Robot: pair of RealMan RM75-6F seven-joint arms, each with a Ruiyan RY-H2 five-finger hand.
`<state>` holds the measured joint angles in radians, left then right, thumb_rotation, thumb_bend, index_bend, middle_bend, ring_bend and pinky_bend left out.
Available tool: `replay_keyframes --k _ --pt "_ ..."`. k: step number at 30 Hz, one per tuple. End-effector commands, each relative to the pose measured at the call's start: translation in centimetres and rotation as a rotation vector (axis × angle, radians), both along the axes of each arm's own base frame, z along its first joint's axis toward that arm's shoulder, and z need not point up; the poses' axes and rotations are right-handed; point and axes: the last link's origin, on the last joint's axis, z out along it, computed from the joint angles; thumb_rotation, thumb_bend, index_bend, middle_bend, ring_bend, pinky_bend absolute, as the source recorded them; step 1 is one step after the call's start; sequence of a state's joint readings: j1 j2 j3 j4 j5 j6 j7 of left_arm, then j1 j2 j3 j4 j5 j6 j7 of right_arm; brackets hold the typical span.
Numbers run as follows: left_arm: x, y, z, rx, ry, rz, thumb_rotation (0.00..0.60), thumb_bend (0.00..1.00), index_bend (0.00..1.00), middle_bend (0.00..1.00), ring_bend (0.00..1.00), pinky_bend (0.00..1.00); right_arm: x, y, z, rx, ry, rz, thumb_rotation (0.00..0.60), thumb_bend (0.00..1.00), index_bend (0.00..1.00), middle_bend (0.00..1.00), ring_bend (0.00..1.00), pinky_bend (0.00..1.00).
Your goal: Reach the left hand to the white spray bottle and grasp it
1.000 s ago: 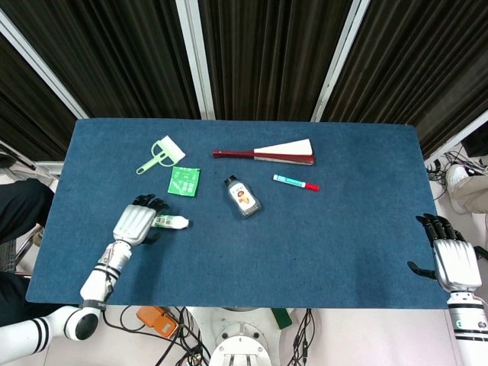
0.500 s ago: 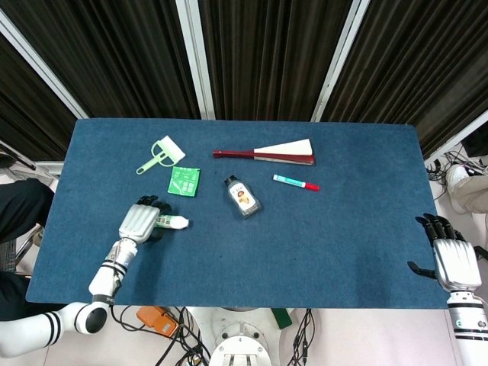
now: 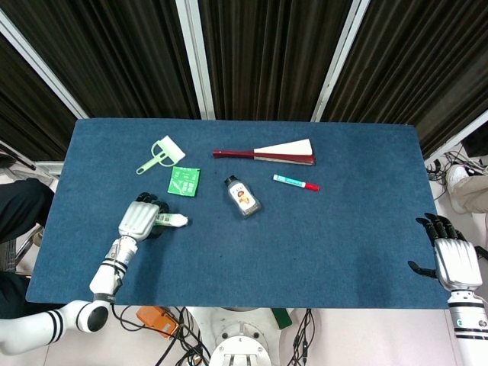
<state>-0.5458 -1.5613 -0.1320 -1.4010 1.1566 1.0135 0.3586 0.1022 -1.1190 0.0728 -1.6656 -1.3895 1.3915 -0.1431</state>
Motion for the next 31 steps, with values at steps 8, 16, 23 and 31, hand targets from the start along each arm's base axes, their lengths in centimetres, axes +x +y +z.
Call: replay_keyframes --k 8,16,23,31 --pt "-0.1 0.1 2.4 0.046 -0.046 -0.006 0.600 0.49 0.49 0.51 0.25 0.17 0.0 0.0 0.0 -0.002 -0.007 -0.004 0.600 0.20 0.28 0.19 0.17 0.33" --pt "2.3 0.5 8.3 0.081 -0.266 -0.024 0.600 0.48 0.49 0.51 0.25 0.19 -0.1 0.1 0.2 -0.006 -0.013 -0.013 0.600 0.20 0.28 0.19 0.17 0.33" --pt "3.7 1.1 13.9 0.115 -0.304 -0.045 0.600 0.47 0.49 0.51 0.25 0.19 0.0 0.1 0.1 -0.001 0.001 -0.012 0.600 0.20 0.28 0.19 0.17 0.33" --pt "6.1 1.4 18.2 0.143 -0.364 -0.067 0.600 0.47 0.49 0.51 0.25 0.20 -0.1 0.1 0.1 -0.003 -0.001 -0.018 0.600 0.20 0.28 0.19 0.17 0.33"
